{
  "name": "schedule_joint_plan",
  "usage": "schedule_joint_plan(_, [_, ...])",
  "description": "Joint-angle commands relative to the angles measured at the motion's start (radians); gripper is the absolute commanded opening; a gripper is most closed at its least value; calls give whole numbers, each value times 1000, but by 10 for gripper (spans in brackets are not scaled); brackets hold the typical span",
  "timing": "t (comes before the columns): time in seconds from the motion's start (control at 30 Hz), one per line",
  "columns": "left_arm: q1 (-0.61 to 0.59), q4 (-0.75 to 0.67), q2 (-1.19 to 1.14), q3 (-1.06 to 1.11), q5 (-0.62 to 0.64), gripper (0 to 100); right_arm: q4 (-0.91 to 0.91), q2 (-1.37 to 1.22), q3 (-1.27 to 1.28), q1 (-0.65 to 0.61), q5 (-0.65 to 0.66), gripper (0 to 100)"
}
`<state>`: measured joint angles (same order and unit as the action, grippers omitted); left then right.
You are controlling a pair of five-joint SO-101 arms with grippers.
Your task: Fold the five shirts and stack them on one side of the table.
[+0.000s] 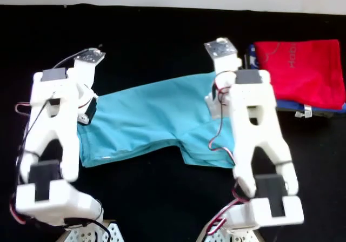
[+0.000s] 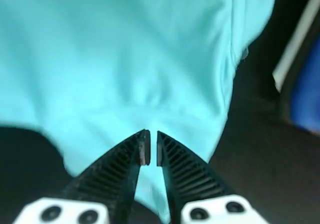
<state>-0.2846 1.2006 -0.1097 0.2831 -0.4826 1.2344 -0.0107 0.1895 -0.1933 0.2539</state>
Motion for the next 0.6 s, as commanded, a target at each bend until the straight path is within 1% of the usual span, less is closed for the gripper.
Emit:
schedule_joint_plan(0.0, [-59, -87, -154, -102, 9, 8, -157, -104, -42, -13, -20, 33])
schedule_joint_plan(0.13, [-131, -81, -361, -363, 12, 8, -295, -234, -45, -13, -20, 33])
schedule_joint_plan(0.27, [-151, 32, -568, -682, 12, 8, -409, -321, -61, -15, -20, 33])
schedule_joint_plan(0.4, [-151, 153, -779, -1023, 14, 9, -386, -380, -154, -15, -20, 36])
schedule_joint_plan(0.5, [-150, 259, -909, -1285, 15, 9, -285, -381, -255, -16, -20, 38])
schedule_joint_plan(0.57, [-143, 364, -975, -1454, 15, 9, -185, -381, -343, -18, -20, 38])
